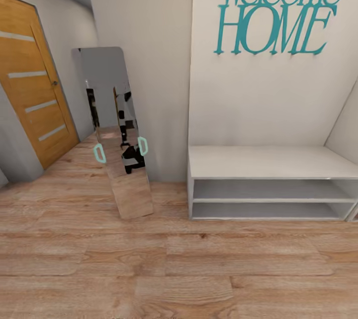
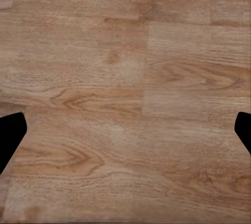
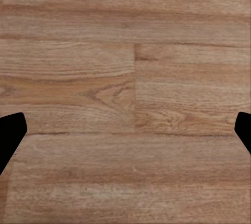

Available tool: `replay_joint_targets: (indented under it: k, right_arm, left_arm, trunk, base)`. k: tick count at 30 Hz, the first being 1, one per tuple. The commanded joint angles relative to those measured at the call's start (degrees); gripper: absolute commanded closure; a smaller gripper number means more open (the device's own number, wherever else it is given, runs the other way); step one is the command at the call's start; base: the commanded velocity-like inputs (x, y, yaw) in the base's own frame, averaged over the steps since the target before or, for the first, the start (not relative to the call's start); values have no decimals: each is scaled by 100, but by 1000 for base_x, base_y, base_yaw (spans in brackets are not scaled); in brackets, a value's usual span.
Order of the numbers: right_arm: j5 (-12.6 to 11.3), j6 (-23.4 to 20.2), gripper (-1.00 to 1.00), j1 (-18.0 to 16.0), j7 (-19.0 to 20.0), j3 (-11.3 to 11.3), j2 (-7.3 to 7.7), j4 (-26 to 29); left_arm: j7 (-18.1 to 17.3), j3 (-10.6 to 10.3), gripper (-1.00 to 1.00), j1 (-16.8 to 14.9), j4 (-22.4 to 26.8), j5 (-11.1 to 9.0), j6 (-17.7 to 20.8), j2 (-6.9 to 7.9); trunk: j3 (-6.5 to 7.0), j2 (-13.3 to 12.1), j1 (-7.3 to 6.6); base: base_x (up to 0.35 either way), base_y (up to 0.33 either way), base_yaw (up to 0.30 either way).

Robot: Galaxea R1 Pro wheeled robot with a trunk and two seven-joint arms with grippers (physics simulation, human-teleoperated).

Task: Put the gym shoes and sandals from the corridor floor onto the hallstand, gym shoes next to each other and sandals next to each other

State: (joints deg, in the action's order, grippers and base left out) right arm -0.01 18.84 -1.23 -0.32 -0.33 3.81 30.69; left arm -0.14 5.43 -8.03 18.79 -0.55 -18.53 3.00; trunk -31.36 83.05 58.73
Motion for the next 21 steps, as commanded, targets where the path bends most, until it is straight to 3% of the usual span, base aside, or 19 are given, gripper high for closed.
replay_joint_targets:
  k: [1,21]
  right_arm:
    - [1,18,-100,-3,-3,-4,1,-1]
    - [1,19,-100,-2,-3,-3,-3,-1]
  left_arm:
    - [-2,9,-100,-5,-7,-6,-19,-1]
    - [-2,19,-100,-6,-7,-6,-19,4]
  trunk:
    - [-9,3,-1]
    - [-80,3,-1]
  base:
    - [-7,15,272]
    - [-1,2,271]
